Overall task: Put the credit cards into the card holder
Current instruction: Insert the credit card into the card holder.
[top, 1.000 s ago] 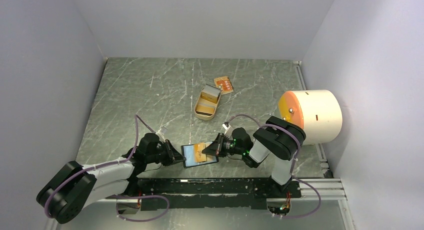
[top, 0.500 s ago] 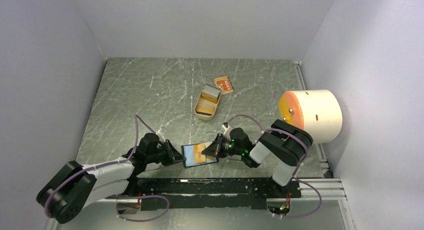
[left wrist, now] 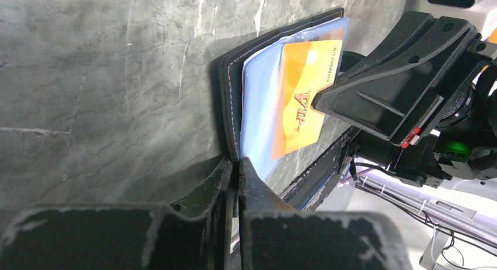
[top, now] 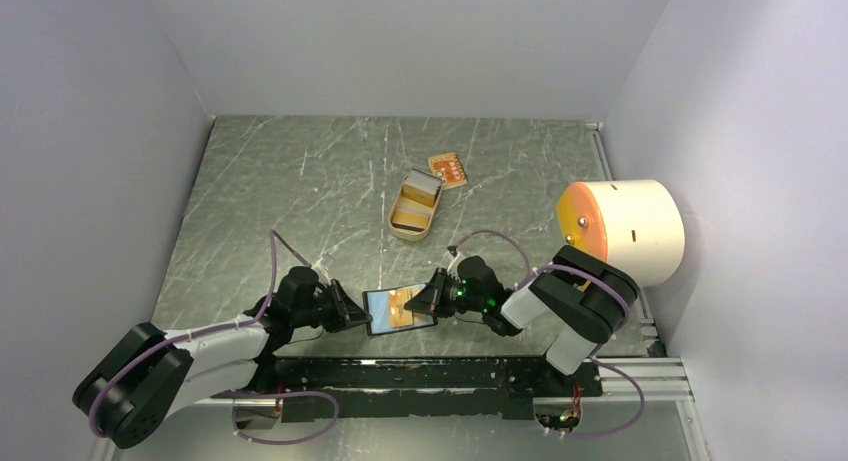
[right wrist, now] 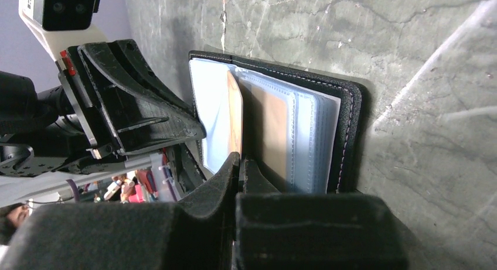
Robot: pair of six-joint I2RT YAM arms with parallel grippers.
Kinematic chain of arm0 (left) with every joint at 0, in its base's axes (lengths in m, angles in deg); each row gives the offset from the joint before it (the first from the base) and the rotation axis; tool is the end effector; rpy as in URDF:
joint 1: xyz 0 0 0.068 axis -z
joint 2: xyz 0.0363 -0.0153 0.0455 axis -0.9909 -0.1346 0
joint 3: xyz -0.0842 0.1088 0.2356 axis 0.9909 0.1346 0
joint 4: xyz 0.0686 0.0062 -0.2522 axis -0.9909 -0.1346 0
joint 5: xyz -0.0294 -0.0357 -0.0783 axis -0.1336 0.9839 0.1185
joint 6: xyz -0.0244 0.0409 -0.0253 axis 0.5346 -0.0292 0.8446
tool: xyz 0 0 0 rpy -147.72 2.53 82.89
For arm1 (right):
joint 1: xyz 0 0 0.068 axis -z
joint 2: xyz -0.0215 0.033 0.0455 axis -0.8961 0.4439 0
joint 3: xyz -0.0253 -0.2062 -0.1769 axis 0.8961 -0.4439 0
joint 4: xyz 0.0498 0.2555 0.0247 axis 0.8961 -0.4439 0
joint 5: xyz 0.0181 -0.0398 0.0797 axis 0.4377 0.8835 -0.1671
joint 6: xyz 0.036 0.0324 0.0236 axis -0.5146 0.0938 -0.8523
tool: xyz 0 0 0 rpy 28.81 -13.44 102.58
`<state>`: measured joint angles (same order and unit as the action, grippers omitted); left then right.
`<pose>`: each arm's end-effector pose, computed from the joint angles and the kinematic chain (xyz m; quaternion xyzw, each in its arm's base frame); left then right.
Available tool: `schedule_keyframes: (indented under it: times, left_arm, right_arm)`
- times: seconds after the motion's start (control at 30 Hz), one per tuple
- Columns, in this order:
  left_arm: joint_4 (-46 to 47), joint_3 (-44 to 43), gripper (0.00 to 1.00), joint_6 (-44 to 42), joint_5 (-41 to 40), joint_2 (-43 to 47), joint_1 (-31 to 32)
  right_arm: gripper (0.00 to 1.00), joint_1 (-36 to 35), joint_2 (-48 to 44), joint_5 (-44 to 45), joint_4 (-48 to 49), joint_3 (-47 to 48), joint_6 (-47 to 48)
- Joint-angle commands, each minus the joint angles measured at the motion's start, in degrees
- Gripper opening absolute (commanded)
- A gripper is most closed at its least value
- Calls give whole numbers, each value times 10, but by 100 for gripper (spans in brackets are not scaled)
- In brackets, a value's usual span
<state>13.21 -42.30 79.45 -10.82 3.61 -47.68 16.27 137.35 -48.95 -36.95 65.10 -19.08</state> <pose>0.1200 -0.0981 0.1022 -0.1310 0.8766 -0.4318 0.1672 0.1533 0.1834 0.0930 0.0413 0.8524 0.4939 0.1668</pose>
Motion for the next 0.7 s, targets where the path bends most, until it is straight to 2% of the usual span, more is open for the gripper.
schedule_keyframes:
  times: [0.0, 0.33, 0.67]
  left_arm:
    - [10, 0, 9, -4, 7, 5, -2]
    - [14, 1, 9, -3, 8, 1, -2]
    - [14, 0, 9, -3, 9, 2, -2]
  right_arm:
    - [0, -3, -2, 44, -77, -8, 21]
    - [0, -10, -42, 76, -128, -2, 35]
    - [0, -26, -12, 53, -89, 5, 30]
